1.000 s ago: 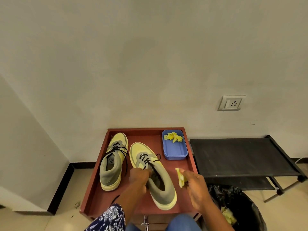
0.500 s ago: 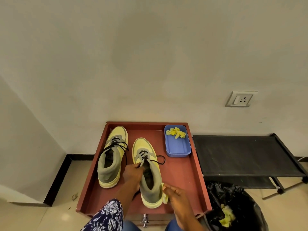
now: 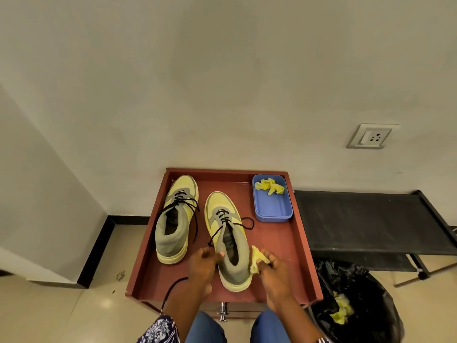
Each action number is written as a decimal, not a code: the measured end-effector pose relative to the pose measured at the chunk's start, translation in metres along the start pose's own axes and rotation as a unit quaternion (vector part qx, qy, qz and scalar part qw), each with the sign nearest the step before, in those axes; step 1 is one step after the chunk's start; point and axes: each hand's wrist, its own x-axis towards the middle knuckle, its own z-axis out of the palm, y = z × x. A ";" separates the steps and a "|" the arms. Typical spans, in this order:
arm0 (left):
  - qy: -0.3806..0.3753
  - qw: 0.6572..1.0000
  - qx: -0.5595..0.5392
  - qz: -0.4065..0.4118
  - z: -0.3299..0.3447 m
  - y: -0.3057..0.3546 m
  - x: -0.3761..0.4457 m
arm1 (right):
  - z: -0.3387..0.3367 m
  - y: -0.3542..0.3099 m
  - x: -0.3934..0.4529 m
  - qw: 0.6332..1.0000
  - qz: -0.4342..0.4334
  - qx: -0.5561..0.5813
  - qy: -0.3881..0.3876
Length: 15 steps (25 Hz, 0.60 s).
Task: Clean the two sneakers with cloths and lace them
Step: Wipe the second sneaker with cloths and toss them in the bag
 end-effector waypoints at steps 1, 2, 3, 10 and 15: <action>-0.016 1.000 -0.024 -0.011 0.001 0.000 -0.005 | 0.005 -0.003 -0.003 1.000 -0.006 -0.009 -0.002; -0.037 0.998 -0.043 -0.021 0.001 0.000 -0.009 | 0.009 -0.004 -0.007 0.999 -0.018 -0.035 -0.003; -0.057 0.996 -0.056 -0.027 0.002 0.002 -0.012 | 0.014 -0.004 -0.012 0.997 -0.036 -0.073 0.001; -0.065 0.995 -0.071 -0.032 0.001 0.001 -0.011 | 0.032 0.024 -0.031 0.975 -0.063 -0.196 0.077; -0.068 0.992 -0.100 -0.037 0.005 0.001 -0.012 | 0.033 0.033 -0.031 0.974 -0.012 -0.209 0.089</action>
